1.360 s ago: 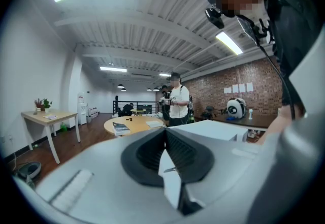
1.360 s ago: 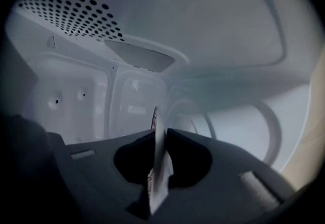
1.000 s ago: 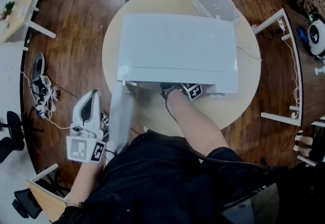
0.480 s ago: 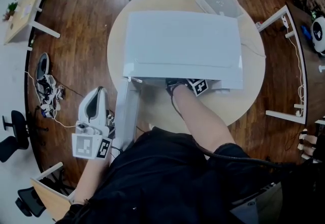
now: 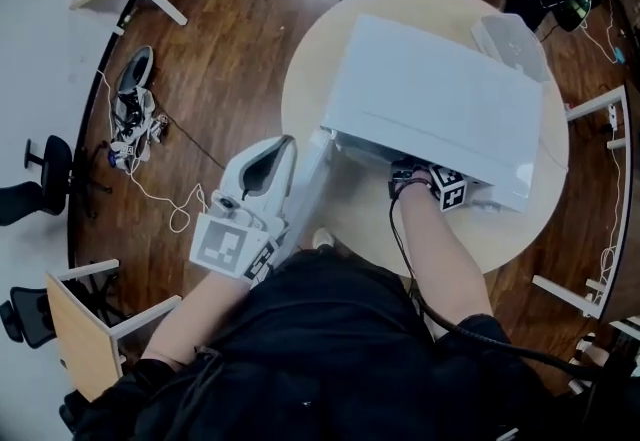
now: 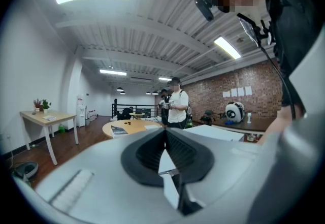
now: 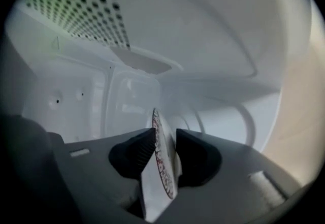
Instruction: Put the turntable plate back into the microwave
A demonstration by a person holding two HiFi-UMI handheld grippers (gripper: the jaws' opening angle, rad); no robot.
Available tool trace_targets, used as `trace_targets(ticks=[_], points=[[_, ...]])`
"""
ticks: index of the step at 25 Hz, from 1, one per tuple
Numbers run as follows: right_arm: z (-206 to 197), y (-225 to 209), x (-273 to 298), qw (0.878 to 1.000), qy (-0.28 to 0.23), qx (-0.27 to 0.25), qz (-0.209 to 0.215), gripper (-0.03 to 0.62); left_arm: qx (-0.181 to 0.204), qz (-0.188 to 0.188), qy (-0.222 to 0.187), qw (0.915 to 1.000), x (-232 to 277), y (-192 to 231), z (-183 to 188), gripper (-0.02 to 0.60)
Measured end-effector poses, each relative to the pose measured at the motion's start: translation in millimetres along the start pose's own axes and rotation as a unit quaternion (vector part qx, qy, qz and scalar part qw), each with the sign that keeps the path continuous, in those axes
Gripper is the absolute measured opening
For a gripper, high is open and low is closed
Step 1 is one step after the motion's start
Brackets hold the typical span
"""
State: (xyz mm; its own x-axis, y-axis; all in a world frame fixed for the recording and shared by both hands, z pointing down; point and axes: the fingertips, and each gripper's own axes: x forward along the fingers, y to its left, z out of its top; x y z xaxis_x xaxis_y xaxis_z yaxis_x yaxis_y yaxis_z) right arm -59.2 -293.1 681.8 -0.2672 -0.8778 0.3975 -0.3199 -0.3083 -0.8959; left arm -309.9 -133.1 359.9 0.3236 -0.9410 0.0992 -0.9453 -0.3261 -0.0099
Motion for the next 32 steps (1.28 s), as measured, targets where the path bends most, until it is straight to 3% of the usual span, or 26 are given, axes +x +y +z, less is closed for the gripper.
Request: trace_targets(ticks=[9, 22, 29, 32], points=[[8.6, -3.3, -16.6, 0.999, -0.018, -0.022, -0.018, 0.120, -0.010, 0.006, -0.010, 0.9999, -16.4, 5.3, 2.4, 0.004], [-7.8, -10.8, -65.3, 0.996, 0.008, -0.087, -0.007, 0.119, -0.032, -0.041, -0.017, 0.9985, -7.5, -14.4, -3.2, 0.005], [-24.1, -0.2, -97.1, 0.982, 0.066, -0.174, 0.017, 0.120, -0.062, -0.060, -0.023, 0.9960, 4.4, -38.7, -5.1, 0.005], [-19.8, 5.5, -110.8, 0.969, 0.077, -0.233, 0.015, 0.119, -0.062, -0.074, -0.025, 0.9950, 9.0, -48.2, -5.5, 0.005]])
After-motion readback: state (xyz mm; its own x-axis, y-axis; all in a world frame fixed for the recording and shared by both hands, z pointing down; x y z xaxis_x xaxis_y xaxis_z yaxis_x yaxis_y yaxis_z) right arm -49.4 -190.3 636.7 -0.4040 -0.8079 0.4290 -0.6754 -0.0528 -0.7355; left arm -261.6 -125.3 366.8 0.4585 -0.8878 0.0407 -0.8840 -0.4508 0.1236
